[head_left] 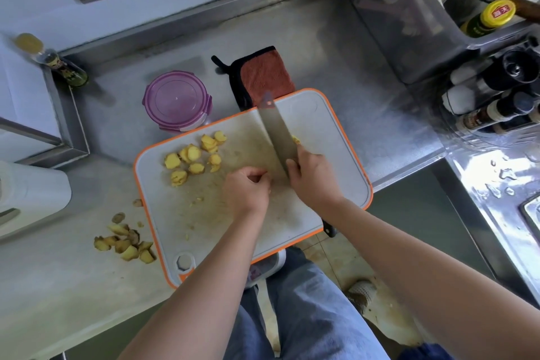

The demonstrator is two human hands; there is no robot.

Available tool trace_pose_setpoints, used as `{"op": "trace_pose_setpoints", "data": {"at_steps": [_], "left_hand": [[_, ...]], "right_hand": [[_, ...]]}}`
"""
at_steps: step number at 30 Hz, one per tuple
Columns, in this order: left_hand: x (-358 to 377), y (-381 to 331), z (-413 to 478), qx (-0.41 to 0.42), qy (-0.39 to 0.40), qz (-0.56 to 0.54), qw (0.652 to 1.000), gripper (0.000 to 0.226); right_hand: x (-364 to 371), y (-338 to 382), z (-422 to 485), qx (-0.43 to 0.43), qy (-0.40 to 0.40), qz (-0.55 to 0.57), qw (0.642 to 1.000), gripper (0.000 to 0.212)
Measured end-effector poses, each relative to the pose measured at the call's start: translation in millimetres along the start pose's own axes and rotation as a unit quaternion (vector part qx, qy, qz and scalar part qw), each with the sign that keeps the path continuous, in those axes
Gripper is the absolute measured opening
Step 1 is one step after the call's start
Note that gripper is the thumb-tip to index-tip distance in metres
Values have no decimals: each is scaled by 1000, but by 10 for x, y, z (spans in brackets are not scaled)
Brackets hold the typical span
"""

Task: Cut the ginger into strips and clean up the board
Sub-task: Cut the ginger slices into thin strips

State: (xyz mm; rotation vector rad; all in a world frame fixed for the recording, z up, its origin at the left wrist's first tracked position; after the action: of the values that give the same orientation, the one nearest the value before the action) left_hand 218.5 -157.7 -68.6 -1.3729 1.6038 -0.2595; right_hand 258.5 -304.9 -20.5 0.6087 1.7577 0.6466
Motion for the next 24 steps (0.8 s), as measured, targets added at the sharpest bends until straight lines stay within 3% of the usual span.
{"op": "trace_pose_setpoints", "data": {"at_steps": [5,8,13,19,24], "left_hand": [[2,-115,-16,55,20,-17,998,20],[-185,-73,-5,77,-33,35,996,17],[-372,68,-47,57,-50,83,994,15],[-373,43,-88,68,-26,115,991,14],[-403,35,-119,56,-25,152,987,10]], "right_hand": [[-181,-138,-7,3,-11,71,997,18],[-94,-55,-66,-26,11,115,993,26],[162,-101,-153,9,72,70,995,19],[-202,-312,5,66,-25,117,991,22],[-94,-210,-38,-1,96,71,993,16]]}}
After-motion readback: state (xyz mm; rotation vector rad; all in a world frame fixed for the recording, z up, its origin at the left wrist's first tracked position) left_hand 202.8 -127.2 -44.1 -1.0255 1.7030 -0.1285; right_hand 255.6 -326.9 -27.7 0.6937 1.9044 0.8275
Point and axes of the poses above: each hand's wrist, its own z-axis towards the middle knuckle, its own x-axis out of the palm, y = z × x, the point moved 8 cm from there along z, towards the middle knuckle, and after that the axes turned 13 degrees about z, right-handed, at the moved point
